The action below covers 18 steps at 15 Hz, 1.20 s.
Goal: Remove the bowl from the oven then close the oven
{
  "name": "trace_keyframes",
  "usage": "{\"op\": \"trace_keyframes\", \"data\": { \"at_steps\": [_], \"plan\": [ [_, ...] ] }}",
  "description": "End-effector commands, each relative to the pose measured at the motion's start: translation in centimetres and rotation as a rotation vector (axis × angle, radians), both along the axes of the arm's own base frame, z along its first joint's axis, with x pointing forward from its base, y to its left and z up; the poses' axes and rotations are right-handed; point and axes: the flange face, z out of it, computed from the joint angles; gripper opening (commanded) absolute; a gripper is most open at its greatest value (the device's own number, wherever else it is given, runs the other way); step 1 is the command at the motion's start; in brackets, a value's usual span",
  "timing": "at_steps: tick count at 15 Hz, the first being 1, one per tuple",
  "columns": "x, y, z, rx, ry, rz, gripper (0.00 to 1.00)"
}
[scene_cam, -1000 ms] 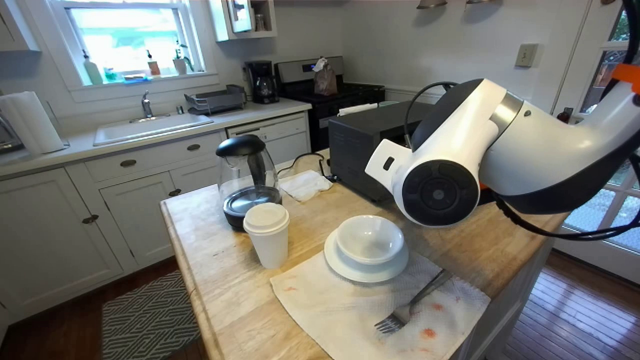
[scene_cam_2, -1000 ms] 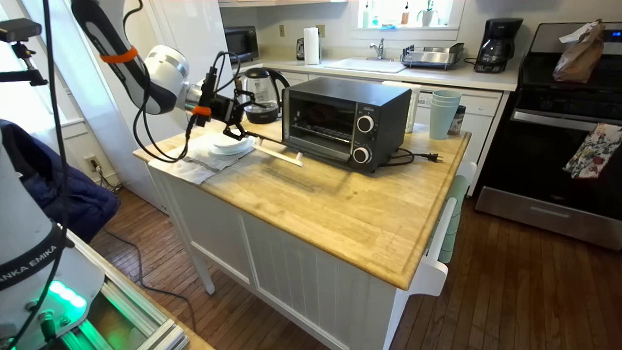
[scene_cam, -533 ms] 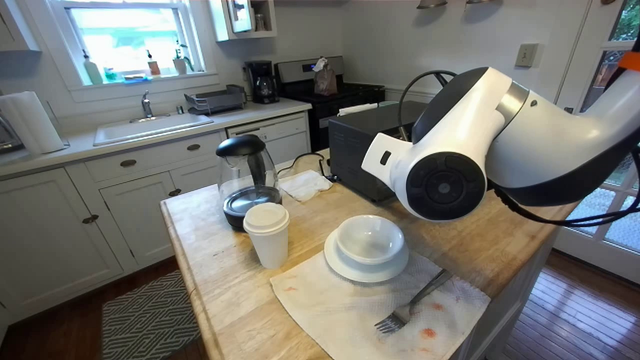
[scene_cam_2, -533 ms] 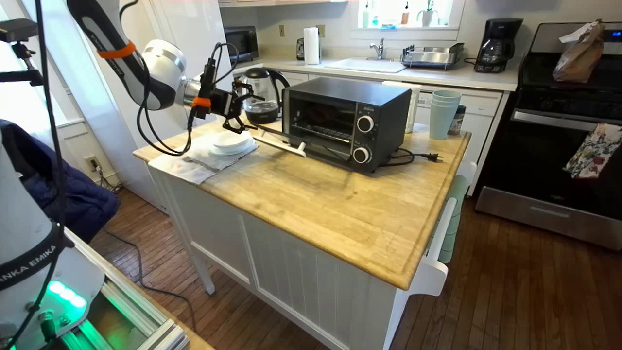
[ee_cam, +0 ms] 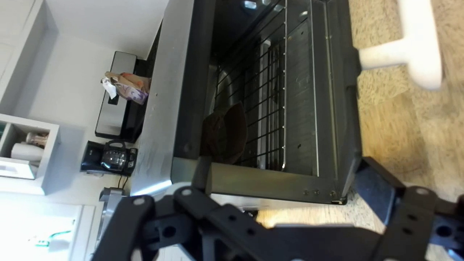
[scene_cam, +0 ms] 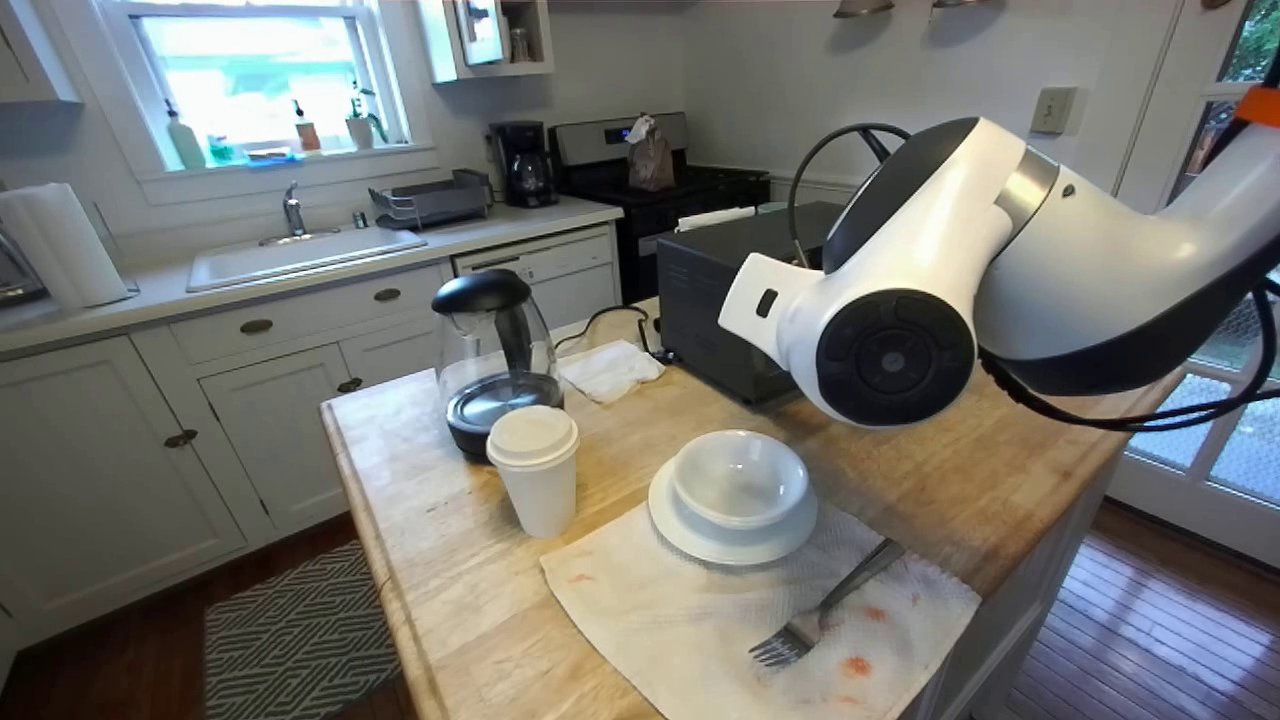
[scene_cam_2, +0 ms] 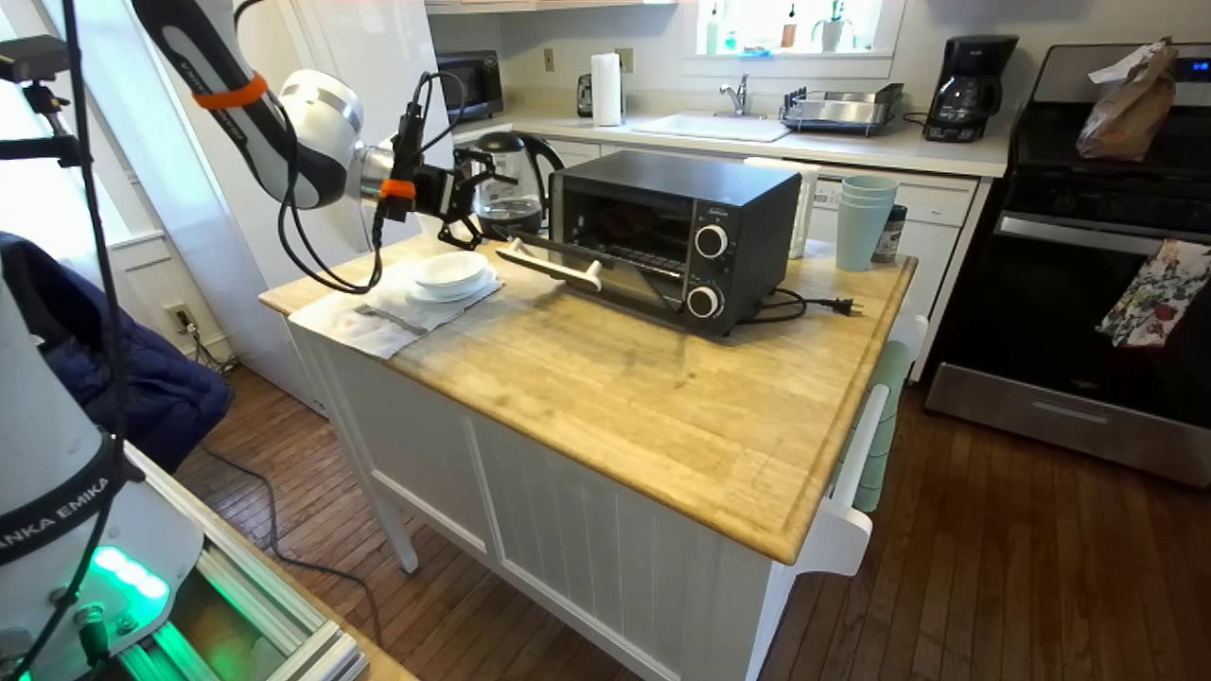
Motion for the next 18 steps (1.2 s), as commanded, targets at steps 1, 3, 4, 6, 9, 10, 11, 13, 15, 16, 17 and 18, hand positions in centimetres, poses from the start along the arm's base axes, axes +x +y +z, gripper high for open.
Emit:
{"op": "trace_keyframes", "data": {
  "at_steps": [1, 3, 4, 6, 9, 10, 11, 13, 15, 16, 17, 18],
  "plan": [
    [0.8, -0.3, 1.6, -0.005, 0.003, 0.042, 1.00],
    [1.2, -0.2, 2.1, -0.001, 0.001, 0.051, 1.00],
    [1.4, -0.2, 2.4, 0.001, 0.002, 0.057, 1.00],
    [2.0, -0.3, 2.7, 0.008, 0.008, 0.064, 1.00],
    [2.9, -0.3, 2.8, 0.023, 0.036, 0.082, 1.00],
    [3.2, -0.5, 2.8, 0.023, 0.043, 0.082, 1.00],
    [3.4, -0.7, 2.8, 0.022, 0.051, 0.082, 1.00],
    [3.7, -1.0, 2.8, 0.018, 0.063, 0.084, 1.00],
    [3.6, -1.0, 2.9, 0.041, 0.087, 0.085, 1.00],
    [3.4, -0.9, 2.8, 0.048, 0.105, 0.071, 1.00],
    [2.9, -0.6, 2.8, 0.067, 0.141, 0.046, 1.00],
    [2.6, -0.4, 2.6, 0.076, 0.160, 0.027, 1.00]
  ]
}}
